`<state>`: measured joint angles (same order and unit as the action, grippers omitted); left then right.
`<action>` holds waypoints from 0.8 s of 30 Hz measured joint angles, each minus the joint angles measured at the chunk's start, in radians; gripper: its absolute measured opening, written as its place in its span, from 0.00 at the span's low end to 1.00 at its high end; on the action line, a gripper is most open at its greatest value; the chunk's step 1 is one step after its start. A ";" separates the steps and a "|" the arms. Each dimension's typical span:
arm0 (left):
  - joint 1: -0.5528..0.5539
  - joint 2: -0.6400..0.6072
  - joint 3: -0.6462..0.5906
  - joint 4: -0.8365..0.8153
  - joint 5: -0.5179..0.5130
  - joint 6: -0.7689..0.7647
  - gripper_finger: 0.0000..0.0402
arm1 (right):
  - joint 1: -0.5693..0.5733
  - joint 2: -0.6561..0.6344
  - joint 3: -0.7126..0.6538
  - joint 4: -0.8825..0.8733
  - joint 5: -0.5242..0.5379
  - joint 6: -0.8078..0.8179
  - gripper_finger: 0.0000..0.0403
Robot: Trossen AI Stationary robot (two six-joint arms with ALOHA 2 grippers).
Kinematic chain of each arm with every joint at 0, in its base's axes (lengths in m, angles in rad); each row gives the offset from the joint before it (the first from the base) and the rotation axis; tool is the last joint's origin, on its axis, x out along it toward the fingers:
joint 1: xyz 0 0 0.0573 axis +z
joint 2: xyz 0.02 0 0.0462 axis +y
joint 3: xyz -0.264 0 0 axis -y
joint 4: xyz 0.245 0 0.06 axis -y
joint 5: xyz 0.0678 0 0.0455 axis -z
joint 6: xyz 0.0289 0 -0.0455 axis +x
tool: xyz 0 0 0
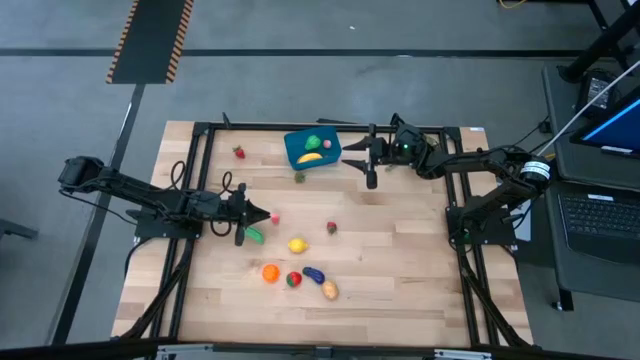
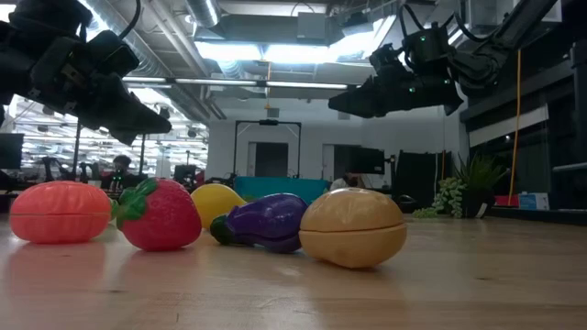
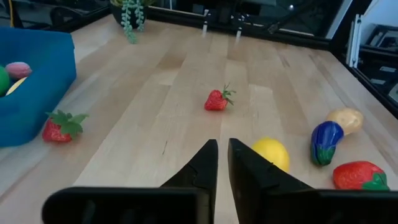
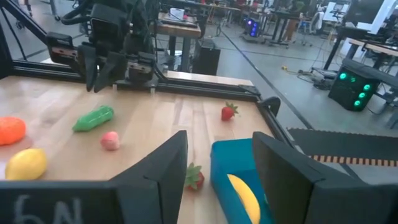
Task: Pick and placing Produce into tupperware
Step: Put the pea pod into the blue bin
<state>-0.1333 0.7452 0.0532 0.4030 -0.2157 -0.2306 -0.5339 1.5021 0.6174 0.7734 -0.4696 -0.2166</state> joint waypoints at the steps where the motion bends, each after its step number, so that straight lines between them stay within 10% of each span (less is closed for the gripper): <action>1: 0.000 0.000 0.000 0.000 0.000 0.000 0.09 | 0.000 0.000 0.000 0.000 0.000 -0.003 0.45; 16: 0.000 0.000 0.000 0.001 -0.113 -0.031 0.14 | 0.000 0.001 0.000 0.000 0.000 -0.023 0.45; 24: 0.001 0.000 0.000 0.000 -0.215 -0.105 0.37 | 0.000 0.001 0.000 0.000 0.000 -0.021 0.45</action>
<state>-0.1319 0.7456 0.0532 0.4028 -0.4312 -0.3356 -0.5339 1.5028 0.6178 0.7734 -0.4698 -0.2378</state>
